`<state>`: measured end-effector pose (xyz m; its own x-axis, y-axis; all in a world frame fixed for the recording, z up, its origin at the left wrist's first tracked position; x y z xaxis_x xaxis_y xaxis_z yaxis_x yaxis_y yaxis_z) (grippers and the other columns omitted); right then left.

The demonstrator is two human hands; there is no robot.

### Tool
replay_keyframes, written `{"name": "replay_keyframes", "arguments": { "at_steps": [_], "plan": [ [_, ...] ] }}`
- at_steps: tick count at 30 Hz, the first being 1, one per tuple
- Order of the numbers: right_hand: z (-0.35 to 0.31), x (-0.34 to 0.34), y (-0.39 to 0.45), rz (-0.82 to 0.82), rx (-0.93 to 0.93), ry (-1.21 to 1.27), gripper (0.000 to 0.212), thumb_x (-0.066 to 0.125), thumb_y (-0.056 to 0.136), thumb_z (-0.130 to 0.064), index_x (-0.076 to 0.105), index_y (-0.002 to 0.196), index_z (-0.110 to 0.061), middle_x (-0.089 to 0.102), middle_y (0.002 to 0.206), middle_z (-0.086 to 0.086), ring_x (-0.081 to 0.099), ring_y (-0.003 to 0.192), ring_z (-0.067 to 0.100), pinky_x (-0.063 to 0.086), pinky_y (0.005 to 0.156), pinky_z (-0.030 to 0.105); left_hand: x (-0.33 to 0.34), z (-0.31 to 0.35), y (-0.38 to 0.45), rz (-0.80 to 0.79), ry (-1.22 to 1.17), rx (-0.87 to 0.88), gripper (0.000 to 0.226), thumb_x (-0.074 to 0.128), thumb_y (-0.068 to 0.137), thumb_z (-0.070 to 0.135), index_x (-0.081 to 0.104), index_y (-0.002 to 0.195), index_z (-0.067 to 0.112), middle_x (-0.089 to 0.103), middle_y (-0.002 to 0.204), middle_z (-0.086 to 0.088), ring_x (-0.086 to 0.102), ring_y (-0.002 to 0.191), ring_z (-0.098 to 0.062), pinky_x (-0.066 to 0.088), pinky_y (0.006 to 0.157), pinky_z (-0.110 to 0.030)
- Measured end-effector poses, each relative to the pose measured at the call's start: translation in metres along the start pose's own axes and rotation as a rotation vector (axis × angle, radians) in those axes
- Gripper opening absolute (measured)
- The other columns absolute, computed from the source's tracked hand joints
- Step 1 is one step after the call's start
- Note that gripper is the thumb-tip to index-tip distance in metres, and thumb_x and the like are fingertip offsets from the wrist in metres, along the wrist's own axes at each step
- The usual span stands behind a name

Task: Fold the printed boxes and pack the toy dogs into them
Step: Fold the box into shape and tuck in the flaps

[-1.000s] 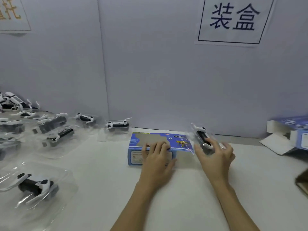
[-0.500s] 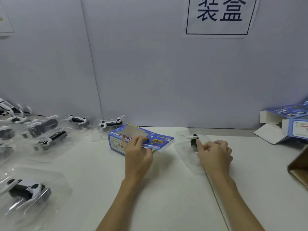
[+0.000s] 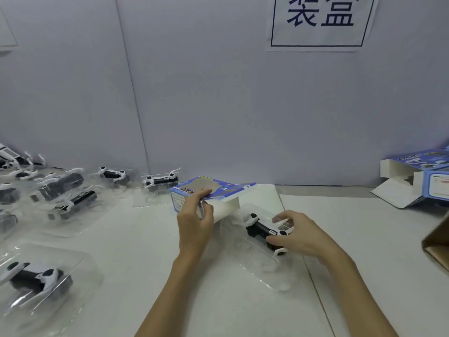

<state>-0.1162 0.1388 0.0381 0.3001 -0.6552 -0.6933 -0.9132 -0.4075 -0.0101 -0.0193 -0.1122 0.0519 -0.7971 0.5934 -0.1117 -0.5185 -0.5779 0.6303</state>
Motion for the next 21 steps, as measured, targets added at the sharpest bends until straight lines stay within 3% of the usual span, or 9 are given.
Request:
{"name": "replay_keyframes", "arguments": {
  "at_steps": [2,4,6,8,12,16,18,21],
  "plan": [
    [-0.005,0.003,-0.001,-0.071,-0.088,0.127,0.040,0.089,0.075,-0.032,0.070,0.110,-0.040,0.069,0.105,-0.010,0.067,0.085,0.005,0.057,0.076,0.022,-0.003,-0.002,0.003,0.030,-0.034,-0.040,0.035,0.060,0.094,-0.003,0.077,0.116,0.018,0.075,0.118,0.007,0.068,0.100,-0.010,0.052,0.088,-0.020],
    [-0.013,0.006,-0.005,-0.135,-0.168,0.272,0.039,0.090,0.077,-0.028,0.073,0.109,-0.042,0.071,0.102,-0.014,0.066,0.083,0.003,0.054,0.069,0.016,-0.006,-0.003,0.007,0.047,-0.070,-0.086,0.035,0.063,0.093,-0.001,0.079,0.111,0.023,0.077,0.115,0.008,0.060,0.071,-0.012,0.044,0.065,-0.011],
    [-0.020,0.008,-0.006,-0.127,-0.227,0.370,0.043,0.090,0.079,-0.027,0.072,0.115,-0.043,0.071,0.105,-0.017,0.067,0.093,0.002,0.054,0.073,0.015,-0.009,-0.003,0.011,0.067,-0.104,-0.107,0.037,0.064,0.093,0.000,0.080,0.105,0.031,0.075,0.091,0.013,0.044,0.051,-0.007,0.037,0.056,-0.010],
    [-0.024,0.007,-0.005,-0.093,-0.267,0.416,0.046,0.089,0.081,-0.026,0.070,0.119,-0.043,0.071,0.108,-0.019,0.067,0.101,0.003,0.052,0.078,0.014,-0.016,-0.003,0.015,0.095,-0.143,-0.146,0.039,0.064,0.093,0.004,0.077,0.098,0.041,0.061,0.069,0.012,0.038,0.052,-0.007,0.034,0.055,-0.013],
    [-0.025,0.004,-0.005,-0.048,-0.282,0.475,0.050,0.089,0.077,-0.034,0.070,0.122,-0.043,0.070,0.111,-0.018,0.066,0.108,0.003,0.053,0.084,0.018,-0.027,-0.004,0.020,0.160,-0.228,-0.183,0.034,0.066,0.096,0.011,0.074,0.088,0.042,0.073,0.083,0.022,0.064,0.079,0.001,0.045,0.075,-0.007],
    [-0.024,0.004,-0.006,-0.119,-0.297,0.477,0.056,0.087,0.072,-0.045,0.070,0.125,-0.040,0.071,0.117,-0.013,0.063,0.118,0.007,0.046,0.096,0.023,-0.029,-0.006,0.020,0.178,-0.257,-0.202,0.029,0.066,0.095,0.015,0.074,0.078,0.037,0.071,0.077,0.012,0.058,0.074,-0.008,0.047,0.073,-0.008],
    [-0.024,0.003,-0.006,-0.132,-0.315,0.496,0.059,0.086,0.073,-0.047,0.069,0.129,-0.039,0.071,0.121,-0.012,0.062,0.121,0.006,0.046,0.099,0.026,-0.029,-0.006,0.020,0.176,-0.267,-0.205,0.020,0.065,0.092,0.022,0.074,0.079,0.035,0.069,0.073,0.007,0.052,0.069,-0.012,0.045,0.071,-0.015],
    [-0.022,0.000,-0.002,-0.067,-0.312,0.555,0.057,0.085,0.077,-0.045,0.067,0.131,-0.039,0.069,0.128,-0.007,0.063,0.121,0.011,0.050,0.100,0.031,-0.026,-0.004,0.019,0.137,-0.259,-0.189,0.020,0.066,0.094,0.018,0.077,0.086,0.033,0.069,0.079,-0.012,0.048,0.068,-0.020,0.044,0.073,-0.031]
  ]
}}
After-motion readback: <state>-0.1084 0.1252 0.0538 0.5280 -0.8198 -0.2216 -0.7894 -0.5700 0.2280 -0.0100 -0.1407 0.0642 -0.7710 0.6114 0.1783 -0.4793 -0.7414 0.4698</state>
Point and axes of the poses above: each hand's wrist, its own y-axis towards the middle knuckle, its own x-axis out of the palm, z = x × y, the point moved 6 cm from there along y, towards the middle knuckle
